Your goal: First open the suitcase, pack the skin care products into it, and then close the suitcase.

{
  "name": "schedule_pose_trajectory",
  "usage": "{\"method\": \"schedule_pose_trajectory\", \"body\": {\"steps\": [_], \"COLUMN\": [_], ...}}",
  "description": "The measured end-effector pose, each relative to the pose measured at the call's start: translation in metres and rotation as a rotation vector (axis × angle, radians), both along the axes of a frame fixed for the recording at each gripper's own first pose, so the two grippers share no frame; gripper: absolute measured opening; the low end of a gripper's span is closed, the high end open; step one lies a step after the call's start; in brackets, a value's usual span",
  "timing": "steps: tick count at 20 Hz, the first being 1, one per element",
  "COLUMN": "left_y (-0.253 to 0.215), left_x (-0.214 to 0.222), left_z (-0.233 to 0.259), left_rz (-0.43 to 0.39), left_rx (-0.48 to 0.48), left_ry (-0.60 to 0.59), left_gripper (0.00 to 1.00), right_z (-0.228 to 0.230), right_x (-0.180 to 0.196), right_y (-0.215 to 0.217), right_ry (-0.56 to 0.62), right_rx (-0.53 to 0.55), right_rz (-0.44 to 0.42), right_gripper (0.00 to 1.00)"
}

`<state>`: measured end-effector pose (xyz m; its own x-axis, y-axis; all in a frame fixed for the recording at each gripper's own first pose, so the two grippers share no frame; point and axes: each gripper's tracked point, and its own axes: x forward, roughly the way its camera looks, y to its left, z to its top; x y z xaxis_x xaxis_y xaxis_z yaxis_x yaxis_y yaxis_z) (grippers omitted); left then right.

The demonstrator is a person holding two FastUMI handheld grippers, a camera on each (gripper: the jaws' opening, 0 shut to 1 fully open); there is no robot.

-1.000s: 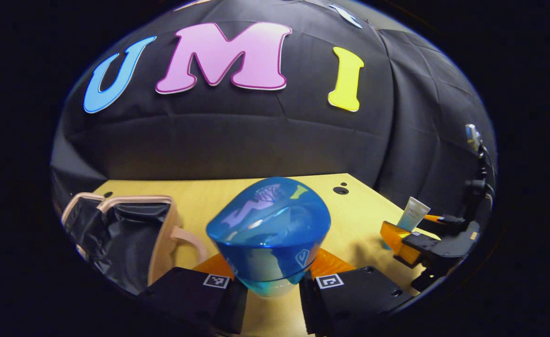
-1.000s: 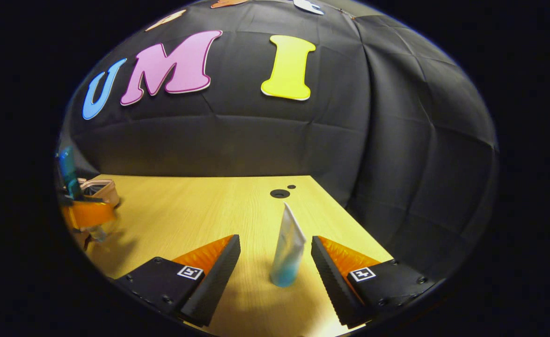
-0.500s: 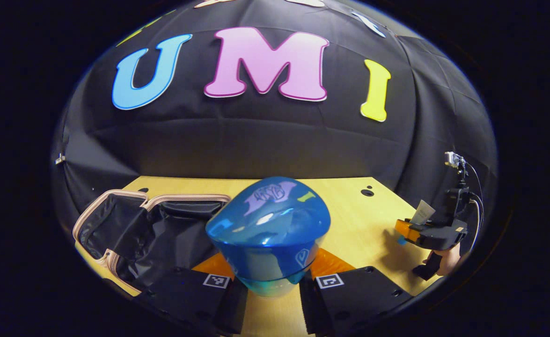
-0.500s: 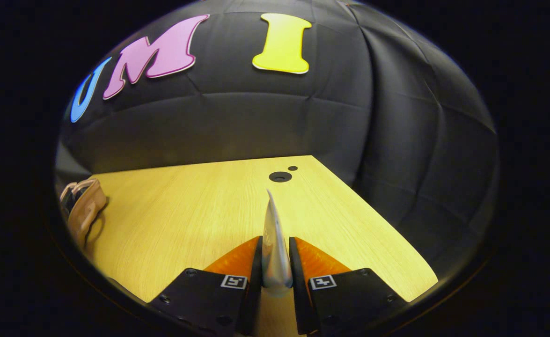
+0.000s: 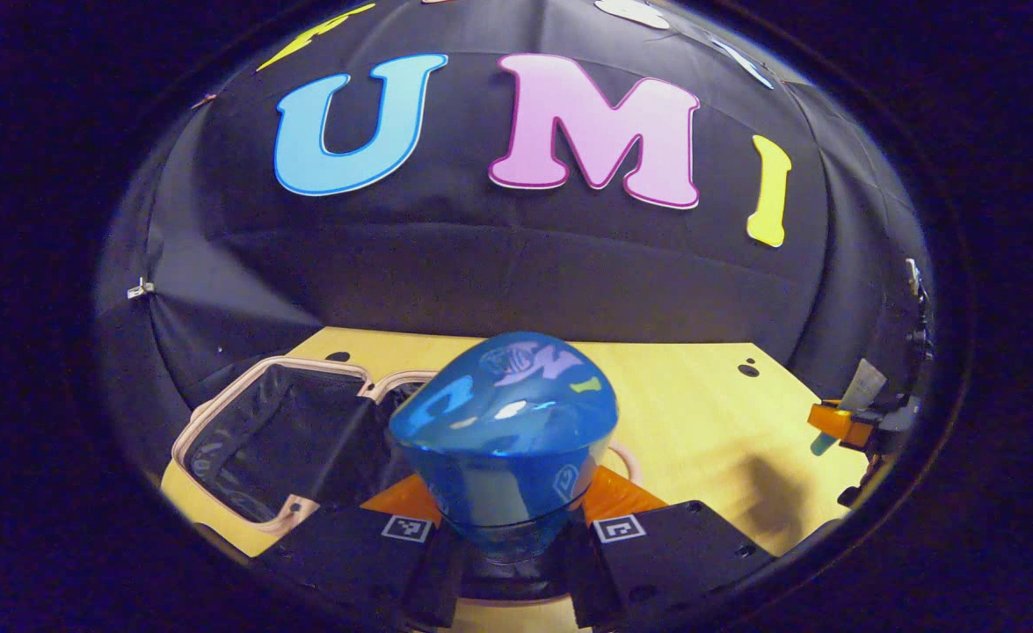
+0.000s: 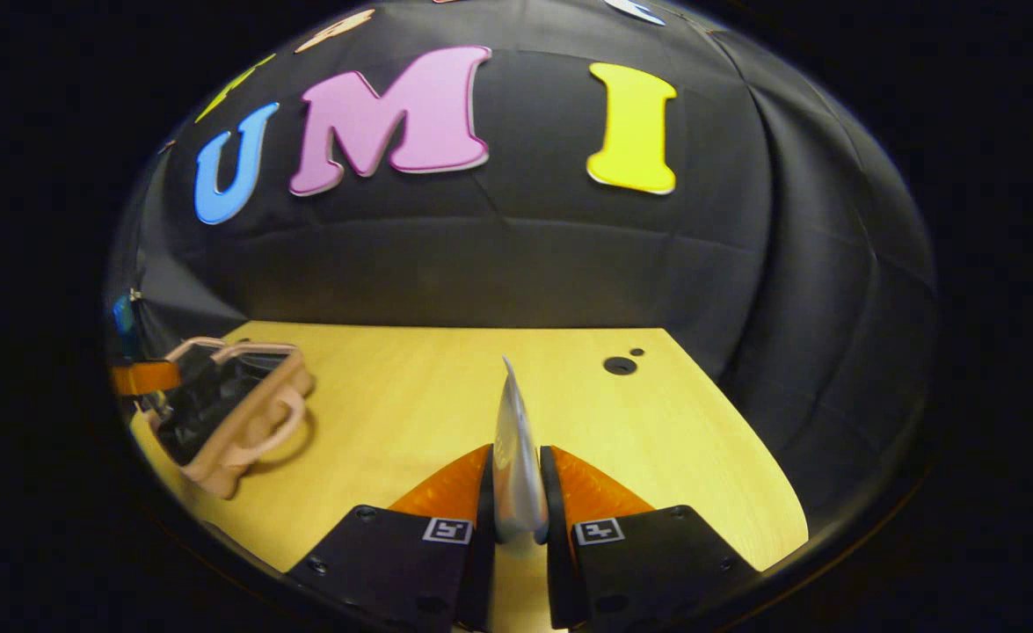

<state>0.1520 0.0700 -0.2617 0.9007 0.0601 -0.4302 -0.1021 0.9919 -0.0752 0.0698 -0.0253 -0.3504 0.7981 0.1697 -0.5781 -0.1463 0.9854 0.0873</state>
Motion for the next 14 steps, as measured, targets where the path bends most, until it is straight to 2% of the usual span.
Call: {"method": "schedule_pose_trajectory", "body": {"steps": [2, 3, 4, 7, 8, 11, 14], "left_y": [0.026, 0.035, 0.038, 0.057, 0.057, 0.062, 0.067], "left_x": [-0.003, -0.003, -0.005, -0.008, -0.007, -0.005, -0.001], "left_z": [-0.016, -0.028, -0.041, -0.076, -0.081, -0.096, -0.118], "left_rz": [0.008, -0.005, -0.021, -0.048, -0.056, -0.071, -0.099], "left_rx": [-0.027, -0.046, -0.065, -0.092, -0.104, -0.102, -0.046], "left_ry": [0.087, 0.14, 0.205, 0.388, 0.426, 0.579, 0.741], "left_gripper": [0.52, 0.55, 0.52, 0.52, 0.55, 0.52, 0.53], "right_z": [0.028, 0.038, 0.046, 0.073, 0.078, 0.087, 0.107], "right_x": [-0.006, -0.01, -0.014, -0.021, -0.024, -0.037, -0.044], "right_y": [0.032, 0.048, 0.06, 0.094, 0.101, 0.11, 0.114], "right_ry": [-0.021, -0.021, -0.017, -0.021, -0.017, 0.034, 0.029], "right_rx": [0.031, 0.051, 0.073, 0.147, 0.162, 0.233, 0.3], "right_rz": [0.052, 0.076, 0.093, 0.149, 0.169, 0.207, 0.261], "right_gripper": [0.27, 0.27, 0.27, 0.27, 0.27, 0.27, 0.27]}}
